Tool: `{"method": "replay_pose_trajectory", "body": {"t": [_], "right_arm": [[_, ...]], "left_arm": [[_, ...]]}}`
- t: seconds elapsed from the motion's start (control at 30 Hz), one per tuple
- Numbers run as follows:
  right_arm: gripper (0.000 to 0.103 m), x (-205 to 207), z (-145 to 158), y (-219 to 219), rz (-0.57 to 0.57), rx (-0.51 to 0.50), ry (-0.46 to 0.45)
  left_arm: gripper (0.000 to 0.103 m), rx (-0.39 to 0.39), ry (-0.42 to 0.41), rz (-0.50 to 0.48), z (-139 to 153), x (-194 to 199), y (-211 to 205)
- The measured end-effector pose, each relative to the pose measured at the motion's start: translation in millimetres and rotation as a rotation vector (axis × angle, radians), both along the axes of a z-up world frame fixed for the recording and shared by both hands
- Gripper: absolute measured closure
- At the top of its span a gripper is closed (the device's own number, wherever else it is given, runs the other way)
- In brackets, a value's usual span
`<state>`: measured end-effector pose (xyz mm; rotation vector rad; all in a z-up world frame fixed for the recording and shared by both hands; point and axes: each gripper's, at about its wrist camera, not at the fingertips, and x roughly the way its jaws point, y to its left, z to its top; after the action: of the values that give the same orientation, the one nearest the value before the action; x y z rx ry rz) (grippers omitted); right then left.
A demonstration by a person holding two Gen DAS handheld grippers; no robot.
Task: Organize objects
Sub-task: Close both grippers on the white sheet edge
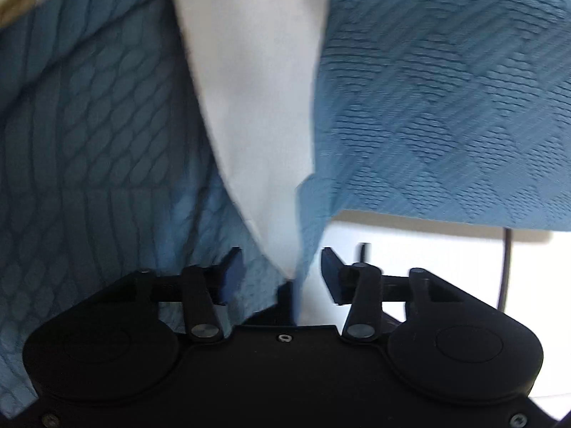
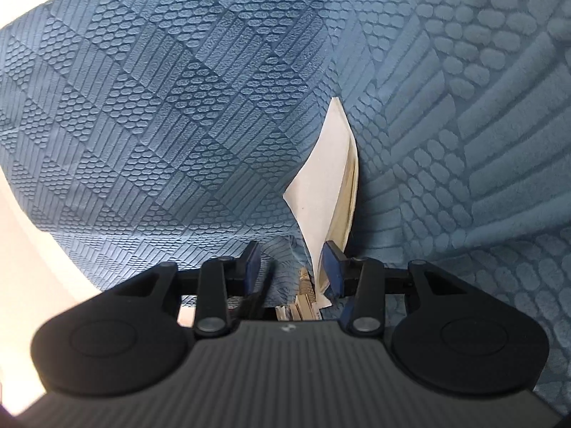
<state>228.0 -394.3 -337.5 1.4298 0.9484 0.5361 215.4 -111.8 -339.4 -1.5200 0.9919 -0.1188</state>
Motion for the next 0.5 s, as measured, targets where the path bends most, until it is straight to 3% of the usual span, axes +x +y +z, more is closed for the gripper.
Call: {"method": "replay_pose_trajectory", "body": {"t": [0.1, 0.2, 0.33, 0.5], "right_arm": [[0.060, -0.4, -1.2, -0.1, -0.013, 0.010, 0.012], [0.060, -1.0, -4.7, -4.1, -0.020, 0.011, 0.033], [0.061, -1.7, -5.3, -13.4, -0.027, 0.007, 0.024], [0.061, -3.4, -6.1, -18.2, -0.021, 0.003, 0.013]], "left_arm": [[0.083, -0.050, 0.018, 0.057, -8.3, -0.6, -2.5], [0.088, -0.039, 0.017, 0.087, -5.7, -2.2, -1.6], [0.097, -0.018, 0.030, 0.063, -1.3, -3.6, -0.2], [0.100, 0.020, 0.004, 0.034, 10.1, -8.9, 1.3]]}}
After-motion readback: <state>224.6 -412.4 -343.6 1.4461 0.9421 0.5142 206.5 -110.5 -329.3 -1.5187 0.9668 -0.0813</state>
